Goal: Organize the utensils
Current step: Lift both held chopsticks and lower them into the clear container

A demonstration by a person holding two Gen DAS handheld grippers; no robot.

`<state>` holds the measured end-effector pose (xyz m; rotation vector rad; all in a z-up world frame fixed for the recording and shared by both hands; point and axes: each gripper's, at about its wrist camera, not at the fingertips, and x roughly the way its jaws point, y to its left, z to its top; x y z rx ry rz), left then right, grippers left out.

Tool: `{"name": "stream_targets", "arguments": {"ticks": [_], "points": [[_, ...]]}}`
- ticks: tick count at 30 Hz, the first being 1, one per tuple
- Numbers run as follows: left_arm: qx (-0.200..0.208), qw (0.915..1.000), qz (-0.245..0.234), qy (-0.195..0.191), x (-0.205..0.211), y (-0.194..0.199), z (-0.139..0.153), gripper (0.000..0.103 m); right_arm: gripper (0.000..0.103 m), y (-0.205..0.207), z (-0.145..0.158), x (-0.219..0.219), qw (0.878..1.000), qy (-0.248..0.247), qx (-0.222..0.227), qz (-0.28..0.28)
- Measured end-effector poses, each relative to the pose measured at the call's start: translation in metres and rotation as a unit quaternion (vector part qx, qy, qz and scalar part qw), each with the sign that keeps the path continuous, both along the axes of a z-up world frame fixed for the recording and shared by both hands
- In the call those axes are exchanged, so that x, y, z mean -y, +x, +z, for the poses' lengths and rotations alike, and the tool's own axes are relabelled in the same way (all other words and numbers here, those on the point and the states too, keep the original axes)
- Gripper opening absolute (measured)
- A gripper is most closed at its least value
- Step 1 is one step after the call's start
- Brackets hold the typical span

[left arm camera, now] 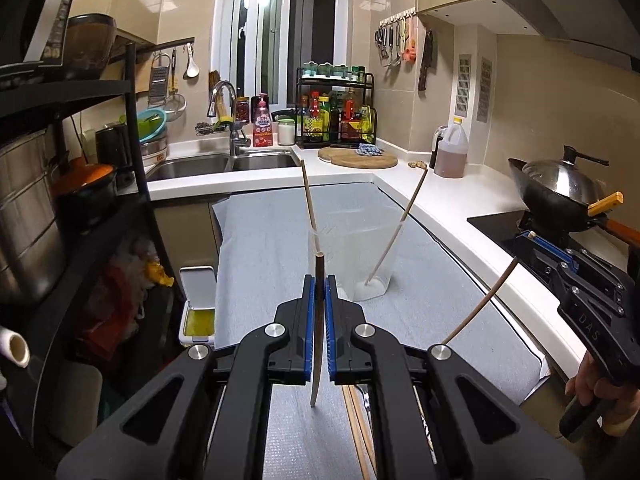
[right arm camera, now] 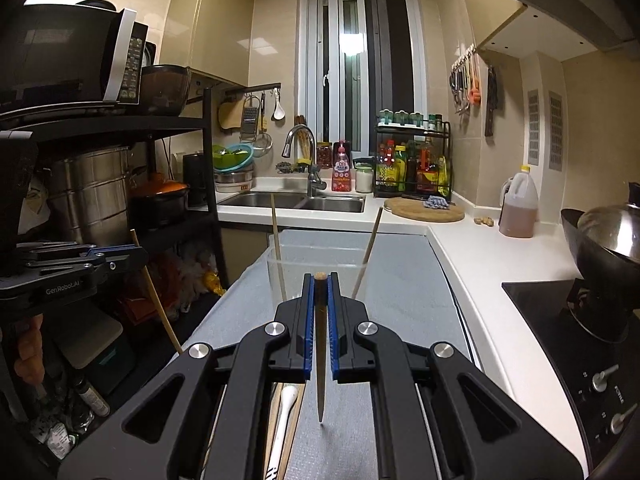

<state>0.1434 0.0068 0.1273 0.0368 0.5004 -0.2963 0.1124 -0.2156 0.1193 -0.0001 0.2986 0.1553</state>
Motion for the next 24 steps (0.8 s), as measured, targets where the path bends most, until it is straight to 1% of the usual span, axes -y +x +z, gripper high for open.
{"name": "stream_targets", "arguments": {"ticks": [4, 7, 10, 14, 16, 20, 24], "points": [[0.003, 0.9999, -0.010, -0.005, 0.003, 0.009, 0.015, 0.005, 0.007, 0.012, 0.015, 0.002, 1.000, 0.010, 0.000, 0.008], [0.012, 0.9998, -0.014, -0.008, 0.005, 0.018, 0.031, 0.005, 0.007, 0.024, 0.036, 0.004, 1.000, 0.012, 0.008, 0.011], [0.028, 0.9993, -0.021, -0.016, 0.007, 0.025, 0.053, 0.005, 0.007, 0.033, 0.061, 0.006, 1.000, 0.020, 0.020, 0.015], [0.063, 0.9973, -0.028, -0.026, 0.012, 0.036, 0.086, 0.005, 0.007, 0.047, 0.098, 0.008, 0.998, 0.034, 0.041, 0.022], [0.078, 0.9962, -0.030, -0.026, 0.017, 0.042, 0.098, 0.005, 0.007, 0.052, 0.112, 0.008, 0.998, 0.036, 0.054, 0.024], [0.108, 0.9935, -0.026, -0.026, 0.030, 0.059, 0.114, 0.005, 0.006, 0.068, 0.129, 0.004, 0.996, 0.021, 0.083, 0.014], [0.114, 0.9926, -0.019, -0.037, 0.040, 0.077, 0.113, 0.005, 0.006, 0.095, 0.130, 0.005, 0.996, 0.018, 0.087, 0.007]]}}
